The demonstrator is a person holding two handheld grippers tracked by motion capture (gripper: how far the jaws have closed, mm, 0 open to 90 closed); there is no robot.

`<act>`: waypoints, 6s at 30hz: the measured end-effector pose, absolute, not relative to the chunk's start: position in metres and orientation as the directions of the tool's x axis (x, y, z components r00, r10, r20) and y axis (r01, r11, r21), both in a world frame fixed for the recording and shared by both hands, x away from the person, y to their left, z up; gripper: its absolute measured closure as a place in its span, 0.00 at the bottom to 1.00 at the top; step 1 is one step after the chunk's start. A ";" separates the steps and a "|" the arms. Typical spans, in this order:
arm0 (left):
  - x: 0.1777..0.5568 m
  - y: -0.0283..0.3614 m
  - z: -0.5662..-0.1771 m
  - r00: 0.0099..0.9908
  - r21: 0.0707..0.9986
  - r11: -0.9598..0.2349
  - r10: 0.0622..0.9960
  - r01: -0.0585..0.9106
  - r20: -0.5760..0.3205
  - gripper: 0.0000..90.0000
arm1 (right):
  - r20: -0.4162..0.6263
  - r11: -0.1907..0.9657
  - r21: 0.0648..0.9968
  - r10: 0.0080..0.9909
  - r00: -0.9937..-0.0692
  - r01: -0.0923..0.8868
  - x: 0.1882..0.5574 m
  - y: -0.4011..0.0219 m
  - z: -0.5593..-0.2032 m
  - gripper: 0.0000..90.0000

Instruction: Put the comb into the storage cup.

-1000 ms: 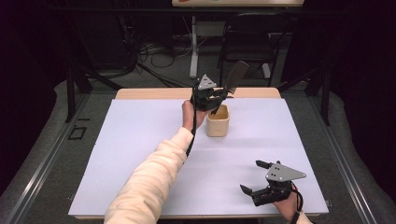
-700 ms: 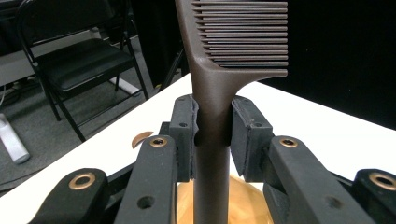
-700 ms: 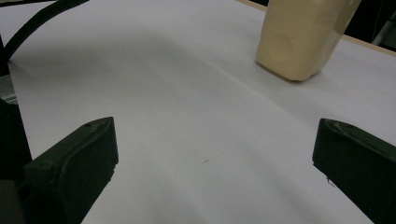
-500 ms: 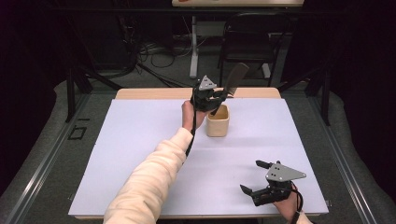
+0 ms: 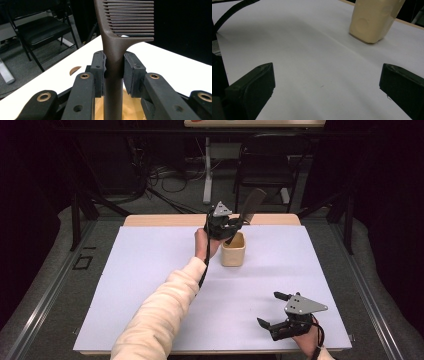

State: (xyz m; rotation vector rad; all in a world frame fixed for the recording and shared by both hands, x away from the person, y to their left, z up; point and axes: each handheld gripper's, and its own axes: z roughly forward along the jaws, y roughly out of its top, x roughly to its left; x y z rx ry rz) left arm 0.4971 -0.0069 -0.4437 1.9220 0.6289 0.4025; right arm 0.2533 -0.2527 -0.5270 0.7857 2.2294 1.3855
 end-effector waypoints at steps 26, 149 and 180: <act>0.498 -0.006 -0.452 0.809 0.889 -0.368 0.588 0.274 -0.006 0.80 | -0.041 0.353 0.902 0.643 -0.764 0.249 0.254 -0.252 -0.527 0.00; 0.395 0.101 -0.458 0.771 0.795 -0.473 0.637 0.381 0.009 0.00 | -0.035 0.359 0.897 0.639 -0.768 0.258 0.254 -0.251 -0.528 0.00; 0.312 0.167 -0.488 0.718 0.831 -0.376 0.695 0.409 -0.039 0.00 | -0.030 0.359 0.894 0.645 -0.763 0.268 0.254 -0.250 -0.529 0.00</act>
